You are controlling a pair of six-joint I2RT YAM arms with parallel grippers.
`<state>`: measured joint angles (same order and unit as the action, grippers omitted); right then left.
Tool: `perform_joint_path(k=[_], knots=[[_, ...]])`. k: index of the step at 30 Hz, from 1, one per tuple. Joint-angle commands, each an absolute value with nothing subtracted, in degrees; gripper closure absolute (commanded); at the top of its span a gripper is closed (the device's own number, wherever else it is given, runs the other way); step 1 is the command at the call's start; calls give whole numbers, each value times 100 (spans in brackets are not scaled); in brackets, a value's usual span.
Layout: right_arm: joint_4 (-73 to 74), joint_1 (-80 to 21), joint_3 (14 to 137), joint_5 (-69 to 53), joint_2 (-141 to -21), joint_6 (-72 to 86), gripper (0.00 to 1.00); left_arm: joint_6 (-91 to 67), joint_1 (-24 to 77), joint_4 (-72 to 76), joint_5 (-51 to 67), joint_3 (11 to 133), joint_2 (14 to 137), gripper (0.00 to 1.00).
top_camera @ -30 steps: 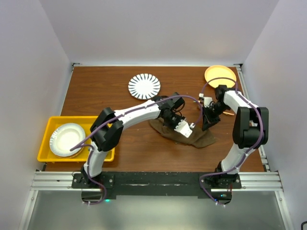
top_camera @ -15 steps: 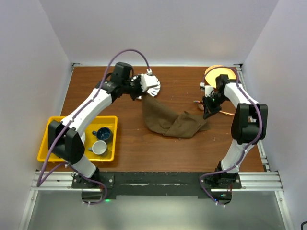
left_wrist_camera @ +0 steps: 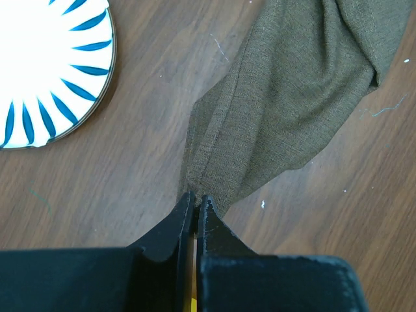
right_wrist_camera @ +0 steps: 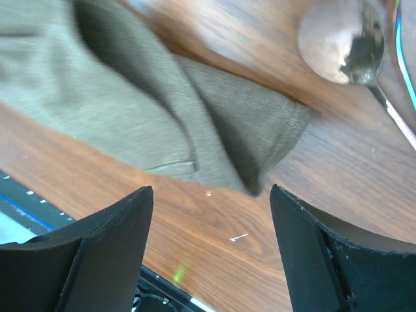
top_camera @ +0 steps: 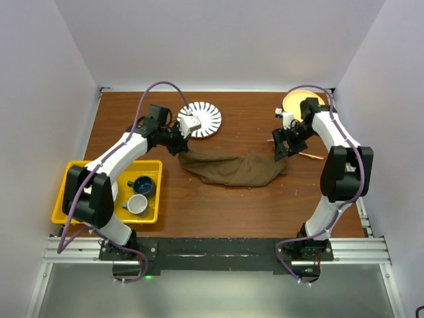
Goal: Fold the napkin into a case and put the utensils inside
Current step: Flatten out the crumpled napkin at the center of the board.
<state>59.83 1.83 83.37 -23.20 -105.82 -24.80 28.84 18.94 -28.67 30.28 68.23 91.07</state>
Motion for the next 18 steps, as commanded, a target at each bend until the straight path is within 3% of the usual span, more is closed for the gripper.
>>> perform_joint_path(k=[1,5,11,14,18], knots=[[6433,158,8824,-2987,-10099,-2803,28,2698,1898,-2558,3155,6741,8789,100],[6469,44,8859,-3190,-10309,-2742,35,2672,1898,-2522,3155,6723,8780,100],[6338,-219,8947,-3384,-10888,-2619,35,2672,1898,-2540,3199,6794,8780,100],[6188,-395,9114,-3323,-11091,-2453,24,2672,1898,-2540,3234,6803,8798,100],[6091,-545,9465,-3112,-11346,-2356,2,2681,1898,-2558,3322,6785,8798,100]])
